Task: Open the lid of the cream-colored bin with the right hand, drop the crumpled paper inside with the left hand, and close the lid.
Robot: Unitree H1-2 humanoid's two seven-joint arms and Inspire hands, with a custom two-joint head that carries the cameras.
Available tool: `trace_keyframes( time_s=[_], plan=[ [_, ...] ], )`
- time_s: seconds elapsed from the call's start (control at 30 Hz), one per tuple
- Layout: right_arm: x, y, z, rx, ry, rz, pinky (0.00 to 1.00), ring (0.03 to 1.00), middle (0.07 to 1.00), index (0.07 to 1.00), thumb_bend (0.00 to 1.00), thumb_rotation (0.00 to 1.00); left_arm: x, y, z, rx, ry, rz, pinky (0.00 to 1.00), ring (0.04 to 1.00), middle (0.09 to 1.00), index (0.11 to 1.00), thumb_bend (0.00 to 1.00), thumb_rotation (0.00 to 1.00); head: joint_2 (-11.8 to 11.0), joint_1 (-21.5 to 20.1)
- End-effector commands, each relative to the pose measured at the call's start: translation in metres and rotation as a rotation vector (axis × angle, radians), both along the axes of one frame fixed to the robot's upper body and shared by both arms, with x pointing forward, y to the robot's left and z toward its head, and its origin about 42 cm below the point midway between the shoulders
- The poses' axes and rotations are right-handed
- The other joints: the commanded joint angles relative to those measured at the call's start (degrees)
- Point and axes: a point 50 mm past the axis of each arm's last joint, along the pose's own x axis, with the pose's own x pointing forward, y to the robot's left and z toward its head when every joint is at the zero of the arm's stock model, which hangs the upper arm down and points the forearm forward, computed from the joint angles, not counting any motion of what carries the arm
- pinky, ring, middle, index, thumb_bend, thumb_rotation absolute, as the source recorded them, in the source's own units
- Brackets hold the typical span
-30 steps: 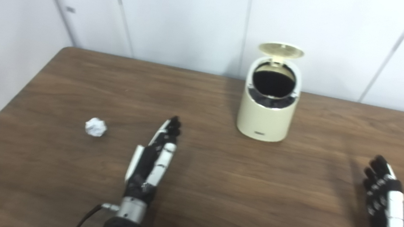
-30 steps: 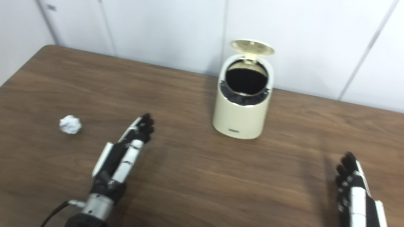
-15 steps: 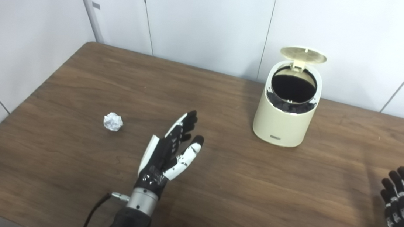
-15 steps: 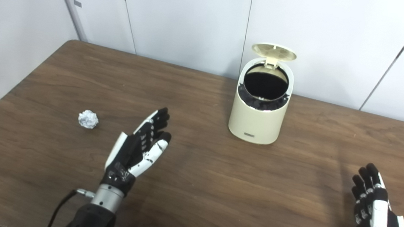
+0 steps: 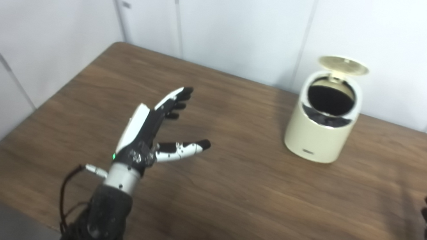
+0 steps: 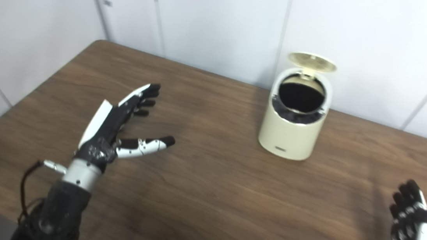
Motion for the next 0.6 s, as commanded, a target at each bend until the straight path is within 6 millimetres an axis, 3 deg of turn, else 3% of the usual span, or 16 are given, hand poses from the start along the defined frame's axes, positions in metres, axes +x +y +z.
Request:
trace_keyframes(
  time_s=[0.0, 0.23, 0.57],
  plan=[
    [0.006, -0.002, 0.015, -0.009, -0.082, 0.017, 1.00, 0.972, 0.962, 0.943, 0.52, 0.97, -0.002, 0.007, 0.017, 0.096, -0.024, 0.006, 0.81, 0.880, 0.920, 0.914, 0.79, 0.19, 0.0, 0.0],
    [0.008, -0.001, 0.021, -0.008, -0.089, 0.016, 0.99, 0.958, 0.958, 0.947, 0.52, 0.96, 0.006, 0.042, 0.030, 0.352, 0.102, 0.098, 0.80, 0.903, 0.912, 0.872, 0.86, 0.21, 0.0, 0.1],
    [0.009, 0.002, 0.023, 0.002, -0.083, 0.017, 1.00, 0.967, 0.963, 0.949, 0.53, 0.96, 0.020, 0.081, 0.013, 0.508, 0.236, 0.242, 0.70, 0.872, 0.883, 0.845, 0.91, 0.20, -0.2, 0.0]
  ],
)
